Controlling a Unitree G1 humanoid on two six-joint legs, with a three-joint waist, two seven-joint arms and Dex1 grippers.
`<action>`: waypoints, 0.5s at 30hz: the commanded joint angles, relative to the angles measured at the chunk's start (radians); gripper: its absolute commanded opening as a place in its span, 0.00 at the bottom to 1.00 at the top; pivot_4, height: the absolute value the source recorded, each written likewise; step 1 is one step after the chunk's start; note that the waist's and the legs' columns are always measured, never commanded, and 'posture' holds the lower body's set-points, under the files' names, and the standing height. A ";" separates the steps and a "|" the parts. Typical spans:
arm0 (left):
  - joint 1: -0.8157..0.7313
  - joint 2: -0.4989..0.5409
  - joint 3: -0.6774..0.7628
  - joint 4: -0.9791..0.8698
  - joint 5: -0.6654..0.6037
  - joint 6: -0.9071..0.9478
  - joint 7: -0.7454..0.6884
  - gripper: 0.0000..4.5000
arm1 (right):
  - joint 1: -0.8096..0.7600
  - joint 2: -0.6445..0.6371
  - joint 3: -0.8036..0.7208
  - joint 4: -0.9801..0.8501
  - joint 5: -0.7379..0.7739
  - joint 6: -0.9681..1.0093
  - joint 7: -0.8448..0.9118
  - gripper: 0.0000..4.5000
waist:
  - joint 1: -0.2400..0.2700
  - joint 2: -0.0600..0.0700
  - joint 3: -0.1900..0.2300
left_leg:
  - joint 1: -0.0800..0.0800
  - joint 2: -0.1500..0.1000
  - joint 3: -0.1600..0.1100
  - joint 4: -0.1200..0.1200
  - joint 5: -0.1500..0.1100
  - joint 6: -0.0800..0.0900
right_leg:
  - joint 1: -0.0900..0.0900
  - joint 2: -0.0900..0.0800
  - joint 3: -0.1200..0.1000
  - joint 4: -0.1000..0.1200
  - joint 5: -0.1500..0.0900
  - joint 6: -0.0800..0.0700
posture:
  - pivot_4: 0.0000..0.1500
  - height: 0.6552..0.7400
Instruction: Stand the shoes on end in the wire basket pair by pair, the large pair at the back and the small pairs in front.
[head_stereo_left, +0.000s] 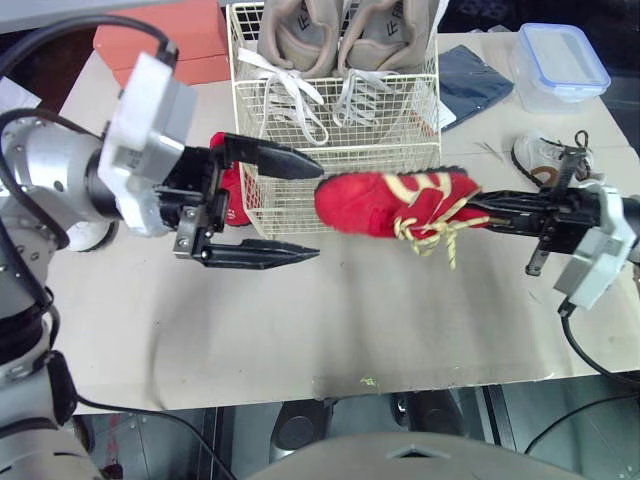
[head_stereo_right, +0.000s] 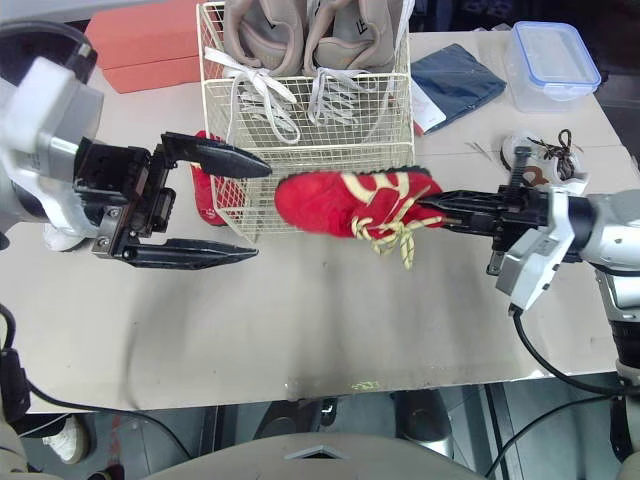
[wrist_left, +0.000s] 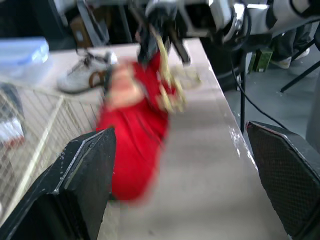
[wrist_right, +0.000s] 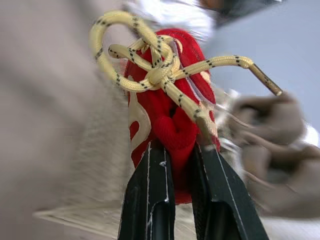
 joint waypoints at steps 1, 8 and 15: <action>-0.042 0.000 -0.055 0.033 0.118 -0.046 0.041 1.00 | -0.117 -0.002 0.028 0.024 0.012 -0.049 0.025 0.00 | -0.001 0.000 0.000 | 0.000 0.000 0.000 0.000 0.000 0.000 | 0.000 0.000 0.000 0.000 0.000 0.000 | 1.00 1.00; -0.119 -0.077 -0.233 0.060 0.257 0.010 0.139 1.00 | -0.288 0.039 0.107 0.075 -0.029 -0.176 0.026 0.00 | 0.005 -0.001 0.000 | -0.001 0.000 -0.001 -0.001 0.000 0.000 | -0.001 0.000 -0.001 -0.001 0.000 0.000 | 1.00 1.00; -0.157 -0.126 -0.251 0.075 0.226 0.107 0.150 0.71 | -0.301 0.057 0.121 0.095 -0.057 -0.248 -0.023 0.00 | -0.001 -0.001 0.001 | -0.002 -0.001 -0.002 -0.001 0.000 0.000 | -0.001 -0.001 -0.001 -0.001 0.000 0.000 | 1.00 1.00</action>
